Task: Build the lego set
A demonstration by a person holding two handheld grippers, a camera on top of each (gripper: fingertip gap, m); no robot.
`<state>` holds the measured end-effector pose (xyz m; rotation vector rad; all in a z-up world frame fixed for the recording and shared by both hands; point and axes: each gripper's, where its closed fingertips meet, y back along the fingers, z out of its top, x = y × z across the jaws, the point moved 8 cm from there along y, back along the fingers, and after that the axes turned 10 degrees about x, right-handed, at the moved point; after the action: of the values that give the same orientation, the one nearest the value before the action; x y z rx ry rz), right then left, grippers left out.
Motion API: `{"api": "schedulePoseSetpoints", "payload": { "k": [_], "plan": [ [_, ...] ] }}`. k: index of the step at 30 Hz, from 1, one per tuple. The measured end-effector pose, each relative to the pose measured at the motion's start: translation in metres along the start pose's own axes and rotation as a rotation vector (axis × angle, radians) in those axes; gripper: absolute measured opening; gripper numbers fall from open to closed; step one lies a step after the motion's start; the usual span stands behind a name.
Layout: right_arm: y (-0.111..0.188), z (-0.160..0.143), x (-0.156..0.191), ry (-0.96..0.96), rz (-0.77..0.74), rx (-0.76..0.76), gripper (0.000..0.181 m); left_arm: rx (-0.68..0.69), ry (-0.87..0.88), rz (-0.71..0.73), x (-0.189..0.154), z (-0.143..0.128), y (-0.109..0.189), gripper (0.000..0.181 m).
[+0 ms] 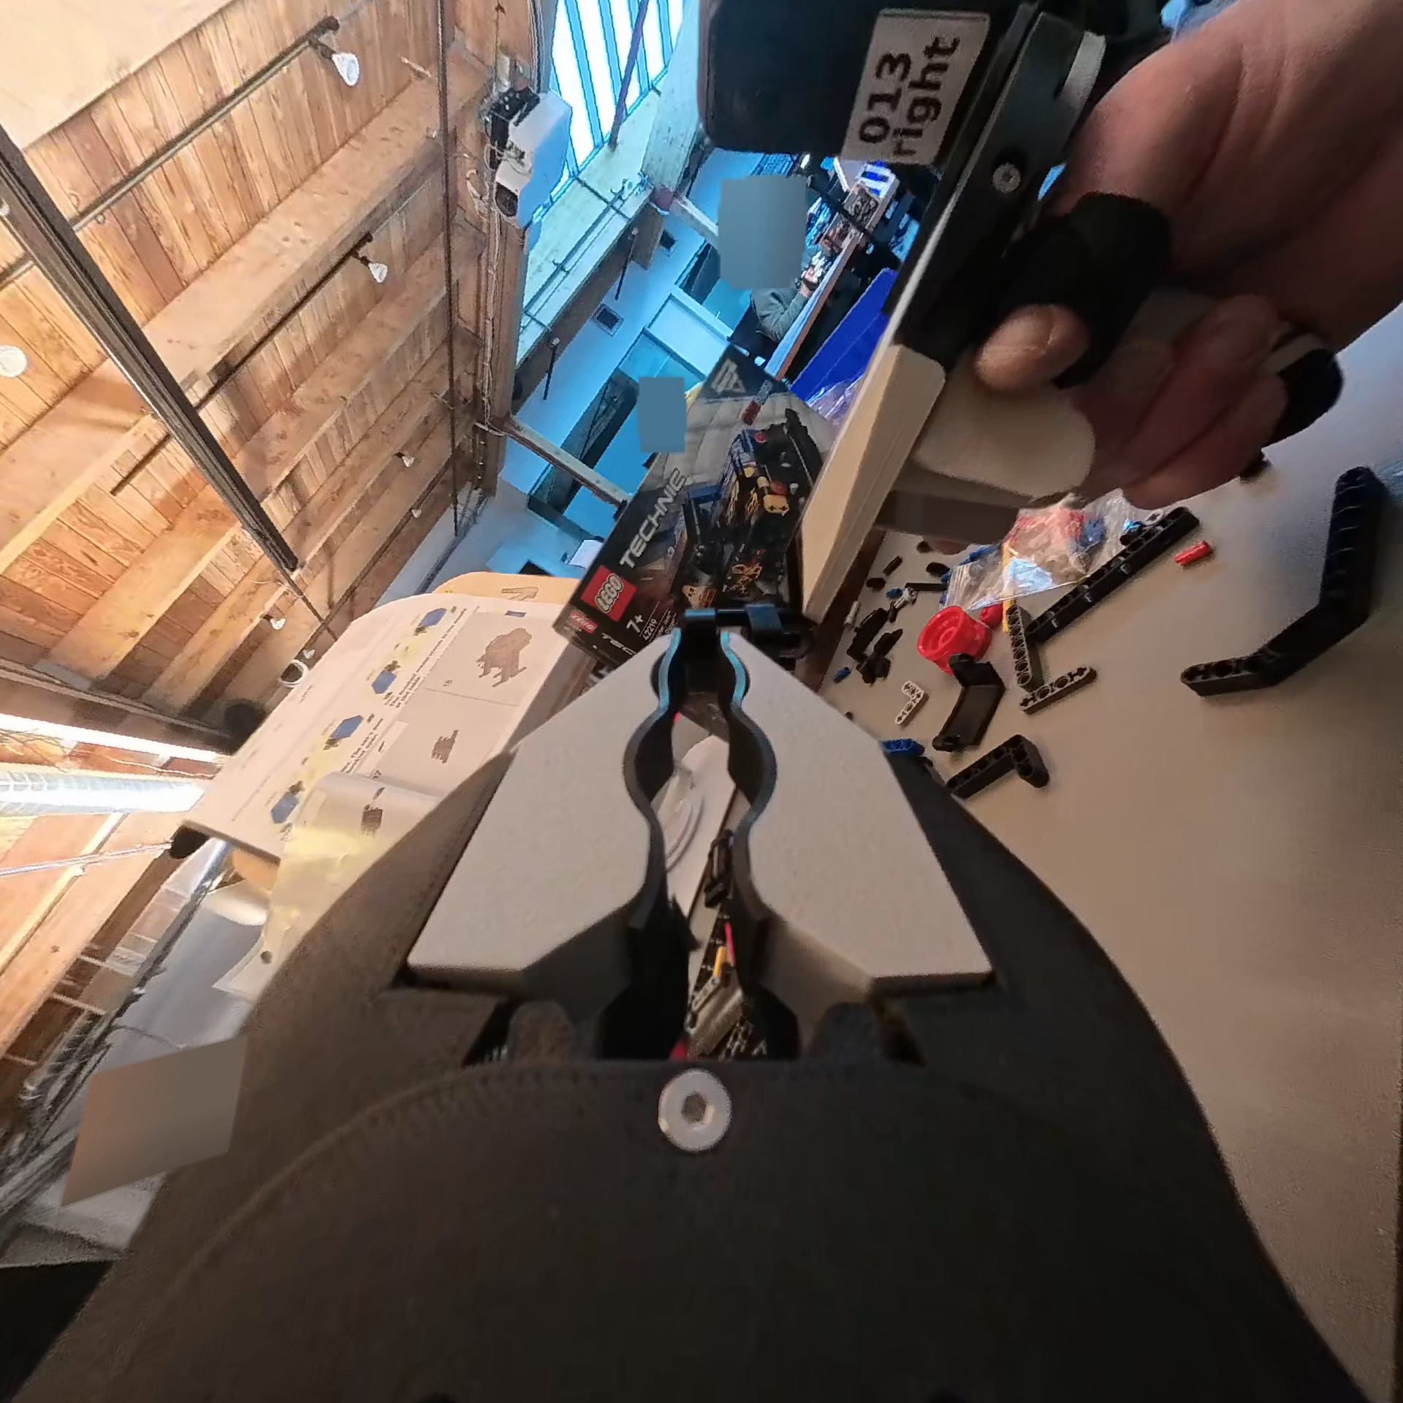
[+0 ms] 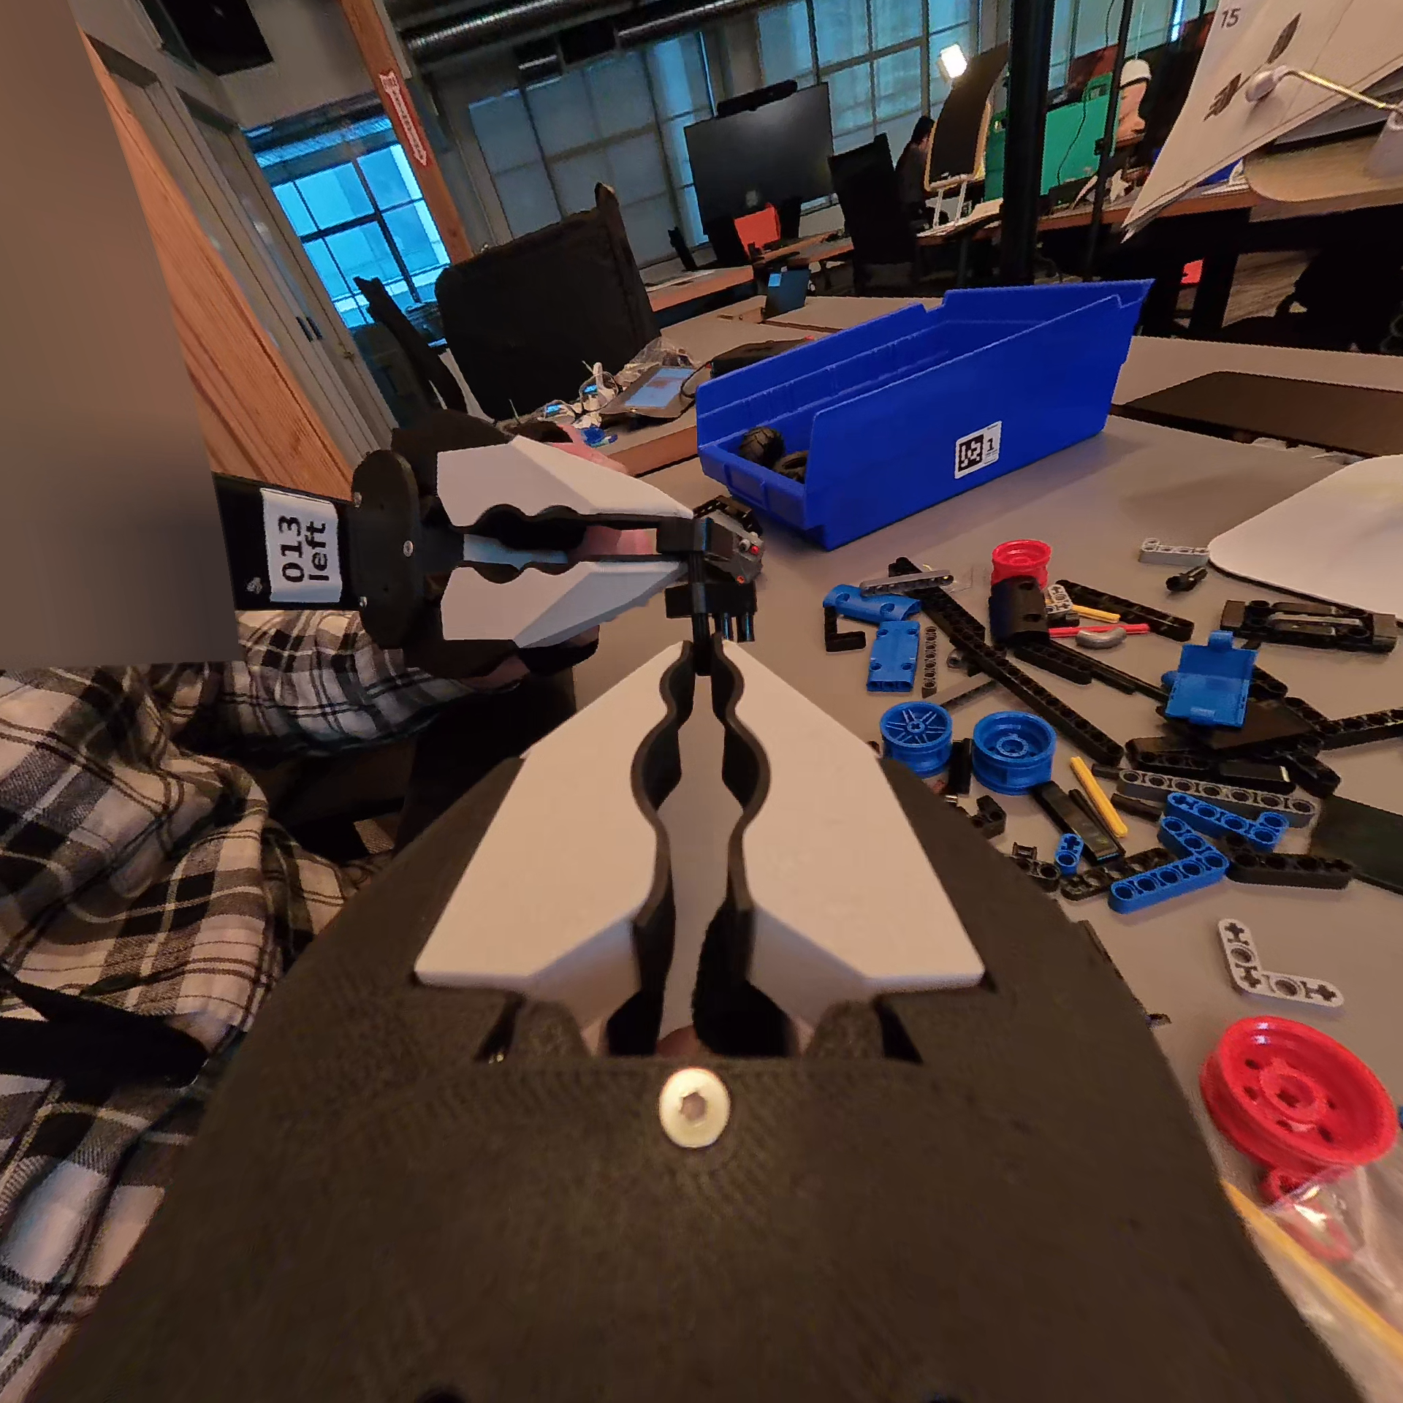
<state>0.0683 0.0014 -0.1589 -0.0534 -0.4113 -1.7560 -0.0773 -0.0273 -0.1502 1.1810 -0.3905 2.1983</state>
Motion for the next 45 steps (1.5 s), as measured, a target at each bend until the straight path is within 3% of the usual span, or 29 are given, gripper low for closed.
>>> {"api": "schedulePoseSetpoints", "payload": {
  "k": [10, 26, 45],
  "plan": [
    [0.003, 0.004, 0.003, -0.156, 0.257, -0.052, 0.0, -0.108, -0.078, -0.075, 0.015, 0.01, 0.009, 0.005],
    [0.004, 0.009, 0.006, -0.185, 0.312, -0.123, 0.001, -0.152, 0.043, -0.104, 0.023, 0.012, 0.007, 0.005],
    [0.004, 0.007, 0.002, -0.209, 0.292, -0.112, 0.0, -0.151, 0.04, -0.135, 0.022, 0.011, 0.006, 0.005]
  ]
}}
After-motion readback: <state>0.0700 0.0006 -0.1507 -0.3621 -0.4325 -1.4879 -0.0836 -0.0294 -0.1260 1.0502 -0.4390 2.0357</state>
